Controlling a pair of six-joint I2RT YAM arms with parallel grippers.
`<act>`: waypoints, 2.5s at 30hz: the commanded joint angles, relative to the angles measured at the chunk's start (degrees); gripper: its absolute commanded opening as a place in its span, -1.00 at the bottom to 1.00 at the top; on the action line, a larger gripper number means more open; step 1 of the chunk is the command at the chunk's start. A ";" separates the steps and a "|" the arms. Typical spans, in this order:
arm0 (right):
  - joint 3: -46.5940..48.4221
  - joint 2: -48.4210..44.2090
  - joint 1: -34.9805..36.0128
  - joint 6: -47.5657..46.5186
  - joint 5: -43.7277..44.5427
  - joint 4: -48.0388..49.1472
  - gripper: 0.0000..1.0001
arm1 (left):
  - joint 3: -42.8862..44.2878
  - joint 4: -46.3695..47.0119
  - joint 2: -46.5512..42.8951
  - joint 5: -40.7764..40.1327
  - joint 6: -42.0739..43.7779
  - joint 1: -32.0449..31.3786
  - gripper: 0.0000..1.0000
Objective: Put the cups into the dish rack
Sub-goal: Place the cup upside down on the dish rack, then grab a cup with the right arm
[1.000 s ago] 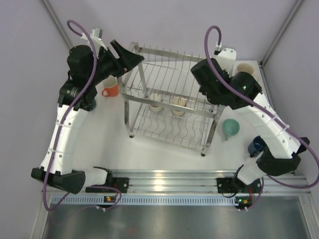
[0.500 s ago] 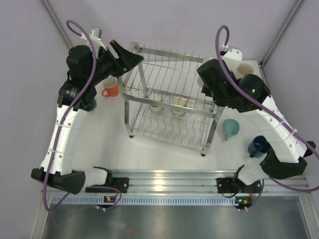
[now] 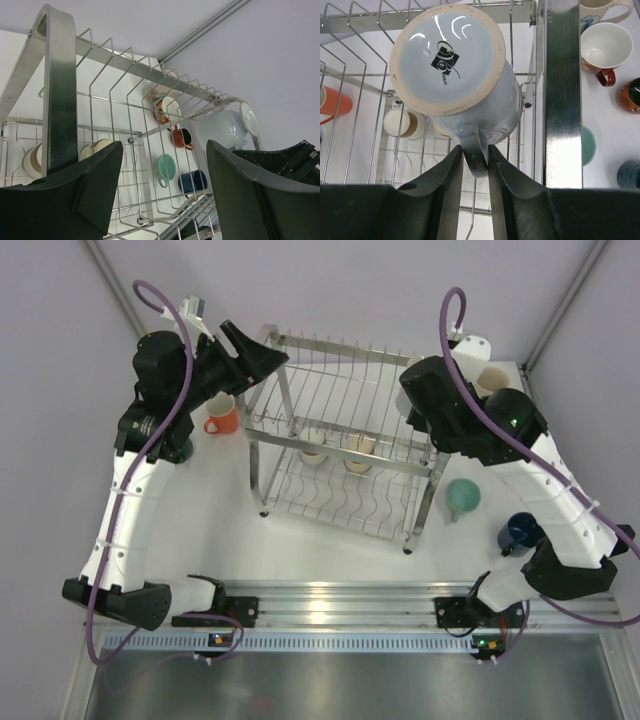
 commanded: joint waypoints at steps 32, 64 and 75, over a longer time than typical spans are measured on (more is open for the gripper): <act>1.43 -12.83 0.46 -21.95 -24.69 26.96 -0.07 | 7.17 -4.73 0.18 2.35 6.83 6.06 0.47; -35.44 -19.77 -66.34 -13.34 -46.85 35.15 0.18 | -12.94 -4.30 -13.35 -5.74 9.74 16.88 0.44; -45.59 -11.62 -72.58 -18.35 -54.14 44.28 0.07 | -24.73 4.58 -18.10 2.70 1.74 16.79 0.40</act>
